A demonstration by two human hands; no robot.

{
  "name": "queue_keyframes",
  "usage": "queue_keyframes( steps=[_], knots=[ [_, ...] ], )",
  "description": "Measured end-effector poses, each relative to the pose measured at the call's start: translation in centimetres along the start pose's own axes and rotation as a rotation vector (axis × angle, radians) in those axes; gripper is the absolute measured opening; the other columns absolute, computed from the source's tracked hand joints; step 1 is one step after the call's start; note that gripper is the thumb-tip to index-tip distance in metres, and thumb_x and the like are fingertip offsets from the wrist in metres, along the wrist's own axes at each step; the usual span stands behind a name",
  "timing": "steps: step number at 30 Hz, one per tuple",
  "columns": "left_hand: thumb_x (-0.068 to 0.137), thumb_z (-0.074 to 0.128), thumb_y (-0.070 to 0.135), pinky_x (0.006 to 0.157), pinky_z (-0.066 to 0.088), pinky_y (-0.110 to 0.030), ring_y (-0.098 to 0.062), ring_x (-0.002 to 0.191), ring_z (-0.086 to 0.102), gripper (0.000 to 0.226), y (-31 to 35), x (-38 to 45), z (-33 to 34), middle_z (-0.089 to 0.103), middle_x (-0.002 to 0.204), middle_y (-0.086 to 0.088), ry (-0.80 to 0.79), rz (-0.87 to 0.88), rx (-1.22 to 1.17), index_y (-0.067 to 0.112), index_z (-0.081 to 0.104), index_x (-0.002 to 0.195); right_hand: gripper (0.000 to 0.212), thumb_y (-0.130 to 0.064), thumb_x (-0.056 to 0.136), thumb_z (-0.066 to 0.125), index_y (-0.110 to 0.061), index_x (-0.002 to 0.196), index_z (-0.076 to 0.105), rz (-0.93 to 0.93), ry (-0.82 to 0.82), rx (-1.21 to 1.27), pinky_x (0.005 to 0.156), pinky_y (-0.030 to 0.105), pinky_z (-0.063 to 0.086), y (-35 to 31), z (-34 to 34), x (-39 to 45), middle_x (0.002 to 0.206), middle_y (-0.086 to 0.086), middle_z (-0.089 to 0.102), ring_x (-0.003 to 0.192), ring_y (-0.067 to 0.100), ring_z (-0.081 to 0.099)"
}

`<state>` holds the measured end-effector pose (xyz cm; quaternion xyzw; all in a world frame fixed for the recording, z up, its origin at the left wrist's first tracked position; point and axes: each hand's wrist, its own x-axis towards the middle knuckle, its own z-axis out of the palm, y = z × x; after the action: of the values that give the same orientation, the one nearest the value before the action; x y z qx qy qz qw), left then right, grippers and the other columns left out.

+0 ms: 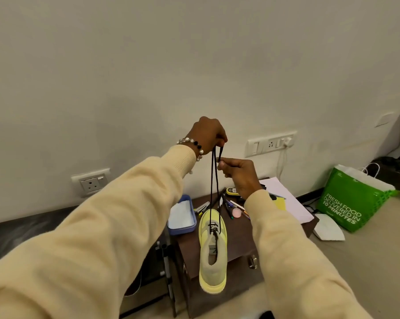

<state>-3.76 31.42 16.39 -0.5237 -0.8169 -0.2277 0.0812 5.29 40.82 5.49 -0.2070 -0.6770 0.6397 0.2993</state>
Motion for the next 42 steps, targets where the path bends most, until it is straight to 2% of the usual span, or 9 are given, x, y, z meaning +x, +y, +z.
queue_keyframes(
  steps=[9, 14, 17, 20, 23, 27, 34, 39, 42],
  knots=[
    [0.091, 0.061, 0.003, 0.074, 0.055, -0.022, -0.010, 0.063, 0.063, 0.020, -2.4, 0.1, 0.5, 0.074, 0.091, -0.009, 0.042, -0.036, -0.035, 0.007, 0.072, 0.107, 0.025, -0.012, 0.094, 0.056, -0.006, 0.116, 0.066, -0.107, -0.135, -0.169, 0.081, 0.022, 0.045, 0.3, 2.9, -0.2, 0.115, 0.003, 0.067, 0.101, 0.011, 0.058],
    [0.093, 0.058, 0.002, 0.067, 0.054, -0.016, -0.014, 0.064, 0.065, 0.020, -5.1, -1.2, 2.1, 0.072, 0.094, -0.010, 0.110, -0.207, -0.221, 0.003, 0.071, 0.107, 0.020, -0.018, 0.094, 0.056, -0.008, 0.101, 0.071, -0.217, -0.183, -0.588, 0.086, 0.027, 0.043, -0.6, 1.7, 1.4, 0.101, 0.006, 0.068, 0.093, 0.016, 0.058],
    [0.091, 0.058, -0.001, 0.057, 0.057, -0.018, -0.017, 0.061, 0.065, 0.012, -6.3, -3.2, 5.2, 0.068, 0.091, -0.014, 0.150, -0.469, -0.559, -0.002, 0.069, 0.096, 0.020, -0.015, 0.095, 0.053, -0.005, 0.093, 0.070, -0.239, -0.213, -0.805, 0.074, 0.028, 0.047, -1.9, 0.6, 2.4, 0.088, 0.006, 0.066, 0.079, 0.020, 0.061],
    [0.093, 0.054, 0.001, 0.075, 0.058, -0.035, -0.027, 0.077, 0.068, 0.013, -5.5, -4.7, 9.9, 0.069, 0.093, -0.016, 0.108, -0.661, -0.908, 0.000, 0.066, 0.089, 0.016, -0.010, 0.093, 0.056, -0.002, 0.093, 0.070, -0.247, -0.268, -0.954, 0.076, 0.033, 0.055, -2.9, 0.1, 3.1, 0.087, 0.012, 0.071, 0.077, 0.024, 0.067],
    [0.097, 0.042, 0.002, 0.078, 0.049, -0.035, -0.025, 0.096, 0.062, 0.025, -3.0, -5.3, 13.0, 0.068, 0.101, -0.013, 0.066, -0.708, -1.238, 0.012, 0.057, 0.079, 0.017, -0.007, 0.092, 0.059, -0.001, 0.103, 0.070, -0.245, -0.315, -1.067, 0.066, 0.028, 0.054, -3.7, -0.5, 3.2, 0.090, 0.014, 0.071, 0.076, 0.022, 0.066],
    [0.100, 0.036, 0.005, 0.068, 0.055, -0.031, -0.026, 0.084, 0.068, 0.020, -0.9, -5.3, 14.1, 0.068, 0.101, -0.021, -0.011, -0.691, -1.510, 0.009, 0.053, 0.091, 0.019, 0.000, 0.088, 0.060, 0.000, 0.104, 0.070, -0.255, -0.272, -1.067, 0.078, 0.035, 0.057, -3.7, -2.0, 3.3, 0.088, 0.017, 0.070, 0.068, 0.022, 0.063],
    [0.087, 0.063, -0.003, 0.077, 0.058, -0.035, -0.025, 0.072, 0.068, 0.006, -3.9, -4.9, 13.2, 0.070, 0.089, -0.022, 0.067, -0.535, -1.025, 0.000, 0.067, 0.090, 0.012, -0.001, 0.090, 0.058, 0.005, 0.090, 0.069, -0.042, 0.003, -0.603, 0.062, 0.022, 0.055, 1.2, -3.1, 2.1, 0.075, 0.017, 0.066, 0.060, 0.020, 0.059],
    [0.083, 0.072, 0.009, 0.079, 0.053, -0.029, -0.015, 0.074, 0.063, 0.017, -4.9, -3.9, 10.2, 0.074, 0.090, -0.008, -0.158, -0.134, -0.177, 0.009, 0.076, 0.099, 0.015, -0.003, 0.095, 0.052, 0.006, 0.098, 0.064, 0.210, 0.056, -0.186, 0.068, 0.027, 0.054, 7.3, -0.6, -0.2, 0.087, 0.020, 0.067, 0.070, 0.021, 0.064],
    [0.084, 0.070, 0.007, 0.081, 0.051, -0.029, -0.020, 0.085, 0.068, 0.019, -4.7, -3.1, 9.3, 0.074, 0.095, -0.007, -0.275, -0.017, 0.105, 0.010, 0.075, 0.103, 0.016, -0.009, 0.096, 0.052, -0.002, 0.101, 0.065, 0.297, 0.053, 0.020, 0.088, 0.036, 0.053, 9.6, 1.9, -1.0, 0.095, 0.012, 0.070, 0.089, 0.021, 0.066]
  ],
)
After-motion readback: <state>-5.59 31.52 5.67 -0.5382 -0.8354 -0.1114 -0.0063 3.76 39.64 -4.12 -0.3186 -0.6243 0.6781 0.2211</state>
